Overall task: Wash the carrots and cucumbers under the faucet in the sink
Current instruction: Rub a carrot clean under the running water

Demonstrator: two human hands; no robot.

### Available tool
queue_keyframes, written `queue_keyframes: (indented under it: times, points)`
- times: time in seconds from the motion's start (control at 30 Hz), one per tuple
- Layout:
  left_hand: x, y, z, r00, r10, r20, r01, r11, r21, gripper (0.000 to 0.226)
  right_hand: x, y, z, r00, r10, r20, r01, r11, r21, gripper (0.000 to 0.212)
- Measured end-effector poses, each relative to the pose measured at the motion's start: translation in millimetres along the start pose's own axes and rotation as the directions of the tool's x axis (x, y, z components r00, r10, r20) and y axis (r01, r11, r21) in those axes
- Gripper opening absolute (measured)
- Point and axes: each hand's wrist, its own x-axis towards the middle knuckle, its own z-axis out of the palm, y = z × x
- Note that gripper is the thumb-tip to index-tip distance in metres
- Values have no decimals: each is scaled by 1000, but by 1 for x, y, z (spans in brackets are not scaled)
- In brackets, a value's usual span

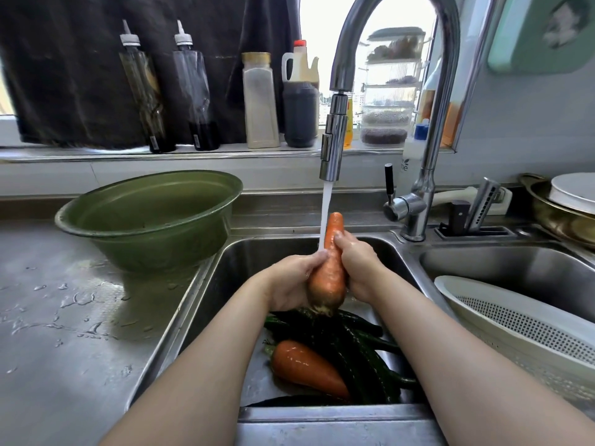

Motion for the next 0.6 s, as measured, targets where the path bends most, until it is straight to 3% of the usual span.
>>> queue_keyframes:
  times: [0.1,0.23,0.33,0.43,0.47,0.53,0.57,0.6]
  points:
    - [0,0,-6,997,19,69,-15,999,-51,52,-5,3,-2,990,46,131,-47,999,4,30]
    - [4,5,-2,995,66,-76,-79,979,-188,36,-9,2,3,991,43,128,-36,998,-60,31]
    - [0,10,-6,996,-47,-79,22,958,-287,43,-12,6,5,993,44,110,-15,966,-258,34]
    - [-8,15,-11,992,-123,-19,109,933,-343,43,-18,2,7,991,-61,123,107,904,-414,27]
    - [-10,16,-10,991,-134,-1,126,931,-344,43,-20,1,9,990,-100,104,136,890,-436,34]
    - [-12,15,-5,990,-138,37,142,927,-347,46,-24,-1,12,974,-170,148,222,830,-512,72]
    - [-12,14,-1,990,-129,55,140,926,-351,48,-22,-1,10,975,-155,157,209,877,-432,82]
    - [-12,13,2,991,-121,60,134,923,-361,52,-19,2,10,980,-130,148,175,918,-357,78]
